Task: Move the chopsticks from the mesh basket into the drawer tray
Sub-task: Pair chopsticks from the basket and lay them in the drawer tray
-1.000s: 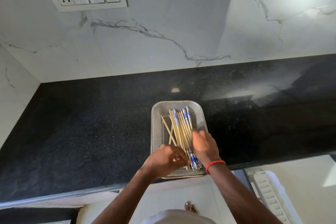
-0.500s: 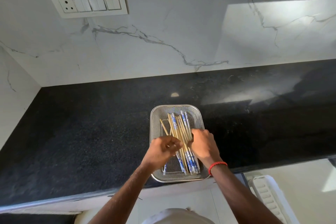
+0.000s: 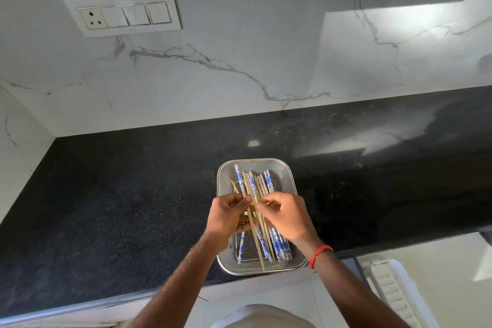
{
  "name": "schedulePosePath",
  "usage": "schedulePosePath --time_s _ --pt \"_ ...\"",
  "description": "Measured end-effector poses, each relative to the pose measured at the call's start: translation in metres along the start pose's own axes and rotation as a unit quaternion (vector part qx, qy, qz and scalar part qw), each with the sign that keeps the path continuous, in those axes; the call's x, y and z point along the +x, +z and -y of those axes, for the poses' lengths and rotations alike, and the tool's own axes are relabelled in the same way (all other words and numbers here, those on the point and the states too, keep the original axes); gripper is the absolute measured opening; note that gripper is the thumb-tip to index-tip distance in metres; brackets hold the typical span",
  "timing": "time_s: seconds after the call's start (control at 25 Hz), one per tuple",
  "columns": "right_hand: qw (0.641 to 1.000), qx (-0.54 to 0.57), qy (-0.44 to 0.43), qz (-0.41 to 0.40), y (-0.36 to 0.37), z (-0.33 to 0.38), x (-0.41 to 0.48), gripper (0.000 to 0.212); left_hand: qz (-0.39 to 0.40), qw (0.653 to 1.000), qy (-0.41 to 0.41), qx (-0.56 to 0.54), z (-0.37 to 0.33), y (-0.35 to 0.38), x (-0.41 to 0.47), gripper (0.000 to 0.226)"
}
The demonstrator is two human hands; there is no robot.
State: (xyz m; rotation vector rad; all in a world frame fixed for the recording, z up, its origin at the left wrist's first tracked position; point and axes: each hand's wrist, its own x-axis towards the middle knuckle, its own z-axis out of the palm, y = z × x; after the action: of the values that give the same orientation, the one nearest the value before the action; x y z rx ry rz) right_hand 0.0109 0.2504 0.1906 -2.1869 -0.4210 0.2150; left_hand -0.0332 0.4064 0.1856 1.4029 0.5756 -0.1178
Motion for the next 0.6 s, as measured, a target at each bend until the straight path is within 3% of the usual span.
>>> schedulePosePath --time_s 0.08,0.2,0.44,0.6 --pt "0.993 -0.117 0.007 -0.033 -0.003 -0.016 0.015 0.016 -0.002 1.000 -0.002 -0.002 -0.001 -0.002 0.000 0.018" --pt "0.973 -0.227 0.029 -0.001 0.005 -0.037 0.027 0.021 0.002 1.000 -0.004 0.005 0.000 -0.004 0.000 0.020" --pt "0.970 -0.244 0.015 -0.015 0.020 -0.054 0.028 0.031 -0.002 1.000 -0.002 -0.004 -0.003 -0.005 0.000 0.019" --pt "0.983 -0.180 0.036 -0.033 0.014 -0.042 0.026 0.036 -0.012 1.000 -0.002 -0.009 -0.002 -0.004 0.001 0.019"
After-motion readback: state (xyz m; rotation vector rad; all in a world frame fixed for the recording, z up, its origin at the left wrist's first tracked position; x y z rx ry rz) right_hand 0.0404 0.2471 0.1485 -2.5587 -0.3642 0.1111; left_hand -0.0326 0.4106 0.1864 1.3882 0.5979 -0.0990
